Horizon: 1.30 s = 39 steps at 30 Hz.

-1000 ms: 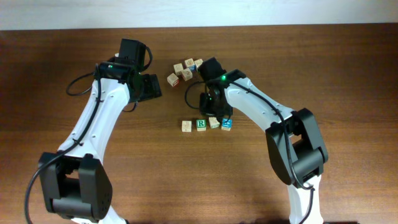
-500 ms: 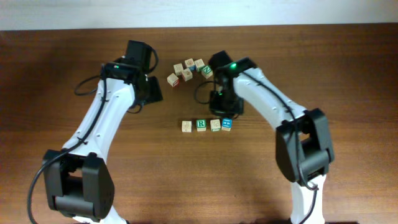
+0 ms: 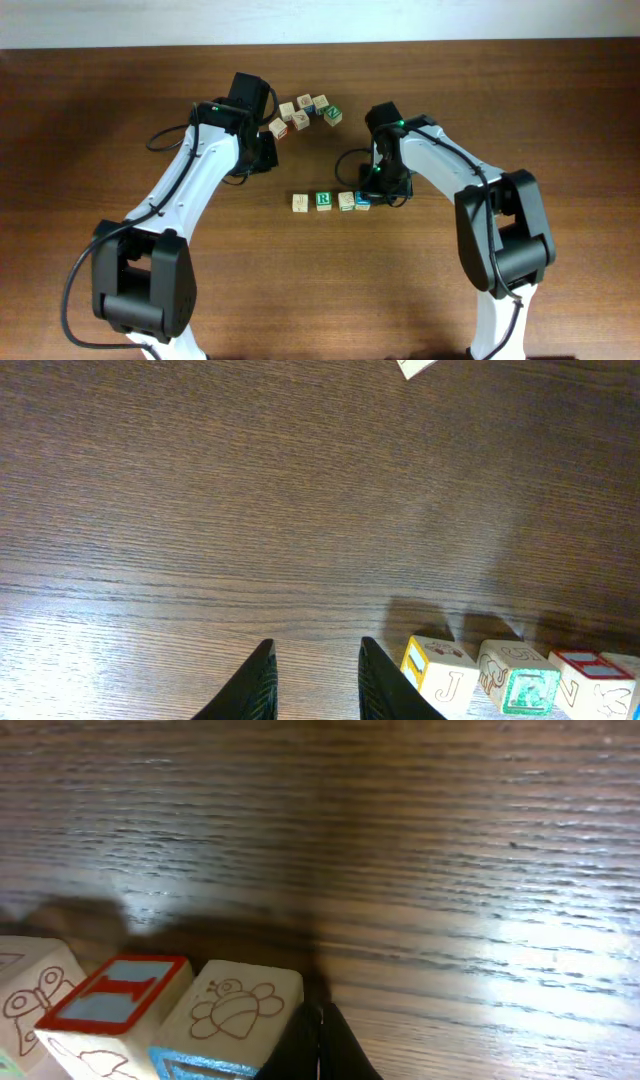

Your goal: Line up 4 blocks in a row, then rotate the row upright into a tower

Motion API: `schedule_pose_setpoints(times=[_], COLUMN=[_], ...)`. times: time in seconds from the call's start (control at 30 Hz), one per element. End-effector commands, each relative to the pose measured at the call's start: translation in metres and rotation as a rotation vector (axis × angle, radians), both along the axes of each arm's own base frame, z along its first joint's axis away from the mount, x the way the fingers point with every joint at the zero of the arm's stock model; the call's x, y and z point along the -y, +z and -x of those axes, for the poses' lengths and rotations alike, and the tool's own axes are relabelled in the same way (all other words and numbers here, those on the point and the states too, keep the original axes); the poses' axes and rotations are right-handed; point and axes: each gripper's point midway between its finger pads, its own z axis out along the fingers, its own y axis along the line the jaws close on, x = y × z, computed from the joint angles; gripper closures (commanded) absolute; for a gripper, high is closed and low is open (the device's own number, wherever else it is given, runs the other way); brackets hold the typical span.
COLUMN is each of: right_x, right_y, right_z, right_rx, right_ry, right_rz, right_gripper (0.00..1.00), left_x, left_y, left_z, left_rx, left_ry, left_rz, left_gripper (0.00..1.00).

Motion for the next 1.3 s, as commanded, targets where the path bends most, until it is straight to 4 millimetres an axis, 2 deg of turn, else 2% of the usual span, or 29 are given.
schedule_pose_setpoints(times=[0.0,0.1,0.17,0.33,0.43,0.5,0.57,0.63,0.7,0.8,0.87,0.9,0.97,1.0,1.07,1.27], right_x=[-0.015,-0.022,-0.028,-0.072,-0.077,-0.074,-0.075,-0.075,-0.077,-0.089,-0.107,-0.117,-0.13,-0.139,-0.154,-0.153], right_y=[0.01,0.012,0.013,0.015,0.016,0.03,0.05,0.067,0.074,0.076,0.079,0.08,0.074,0.067,0.048,0.021], right_z=[0.0,0.002,0.001,0.003,0.004,-0.005,-0.014,-0.025,-0.03,-0.041,-0.049,-0.053,-0.056,-0.054,-0.045,-0.038], right_rx=[0.023,0.011,-0.002,0.045,0.051,0.058,0.085,0.122,0.145,0.212,0.291,0.34,0.387,0.394,0.383,0.344], right_ry=[0.046,0.045,-0.019,-0.014,-0.004,-0.005,0.024,0.031,0.035,0.052,0.059,0.035,-0.033,-0.033,0.008,0.023], right_rz=[-0.078,-0.121,-0.128,-0.162,-0.167,-0.179,-0.185,-0.169,-0.176,-0.184,-0.176,-0.148,-0.098,-0.087,-0.07,-0.017], right_gripper=[0.96,0.96,0.96,0.96,0.96,0.95,0.94,0.94,0.9,0.87,0.82,0.82,0.8,0.77,0.76,0.75], left_x=[0.001,0.001,0.001,0.0,-0.001,-0.001,-0.004,-0.015,-0.041,-0.083,-0.101,-0.104,-0.104,-0.104,-0.103,-0.103], left_y=[0.003,0.003,0.003,0.002,0.001,0.003,0.015,0.038,0.06,0.063,0.063,0.062,0.062,0.062,0.062,0.061], left_z=[-0.003,-0.003,-0.003,0.002,0.004,0.002,-0.009,-0.028,-0.044,-0.049,-0.049,-0.049,-0.049,-0.049,-0.048,-0.044], left_rx=[0.008,0.007,0.006,-0.015,-0.021,-0.013,0.026,0.088,0.144,0.149,0.145,0.144,0.143,0.143,0.139,0.125], left_ry=[0.002,0.002,0.001,0.002,0.002,0.0,-0.049,-0.034,0.031,0.125,0.166,0.172,0.172,0.172,0.173,0.172], left_rz=[0.004,0.007,0.007,0.0,-0.001,-0.002,-0.011,-0.004,0.004,-0.003,-0.005,-0.007,-0.007,-0.007,-0.002,-0.004], left_gripper=[0.75,0.75,0.75,0.76,0.74,0.77,0.81,0.82,0.8,0.78,0.75,0.75,0.73,0.73,0.72,0.73])
